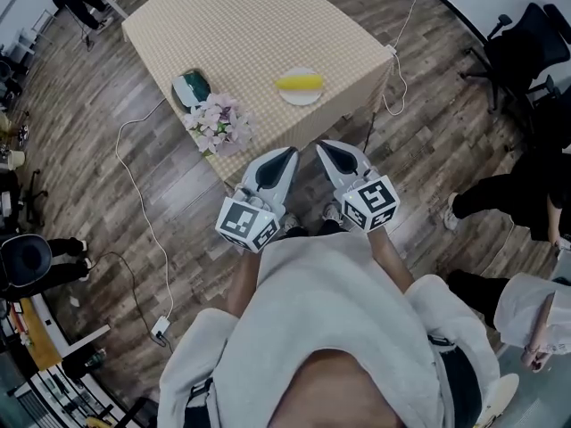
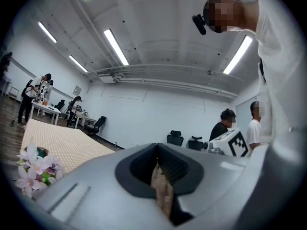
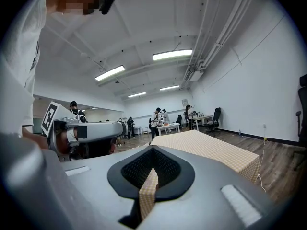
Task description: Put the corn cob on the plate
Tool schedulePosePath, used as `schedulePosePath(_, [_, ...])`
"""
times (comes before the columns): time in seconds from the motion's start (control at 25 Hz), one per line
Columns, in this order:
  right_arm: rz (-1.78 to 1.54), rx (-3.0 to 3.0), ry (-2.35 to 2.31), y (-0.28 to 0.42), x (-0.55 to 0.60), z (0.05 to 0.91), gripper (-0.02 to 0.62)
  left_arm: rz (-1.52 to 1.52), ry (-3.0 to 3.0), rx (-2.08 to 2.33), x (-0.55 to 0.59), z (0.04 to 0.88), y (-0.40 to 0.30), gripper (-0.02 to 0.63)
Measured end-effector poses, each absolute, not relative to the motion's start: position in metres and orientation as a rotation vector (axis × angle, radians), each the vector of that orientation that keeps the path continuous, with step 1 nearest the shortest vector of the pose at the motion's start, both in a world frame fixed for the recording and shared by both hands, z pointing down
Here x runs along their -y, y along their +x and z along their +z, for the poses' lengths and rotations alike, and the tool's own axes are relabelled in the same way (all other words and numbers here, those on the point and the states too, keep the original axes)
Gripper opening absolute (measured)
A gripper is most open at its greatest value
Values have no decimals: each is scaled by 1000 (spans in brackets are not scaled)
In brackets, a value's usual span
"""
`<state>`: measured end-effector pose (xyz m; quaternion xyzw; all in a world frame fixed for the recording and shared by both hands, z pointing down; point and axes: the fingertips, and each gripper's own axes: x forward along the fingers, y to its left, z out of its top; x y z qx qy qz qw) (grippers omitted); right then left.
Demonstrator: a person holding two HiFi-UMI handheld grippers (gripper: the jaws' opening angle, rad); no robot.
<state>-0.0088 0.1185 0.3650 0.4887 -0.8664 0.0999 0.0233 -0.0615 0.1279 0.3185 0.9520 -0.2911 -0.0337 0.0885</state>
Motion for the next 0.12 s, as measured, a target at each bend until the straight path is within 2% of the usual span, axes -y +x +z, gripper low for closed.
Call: schedulePosePath(0.12, [312, 2684, 1498, 3, -119, 365, -3, -107, 2831, 869, -129, 316, -47, 8])
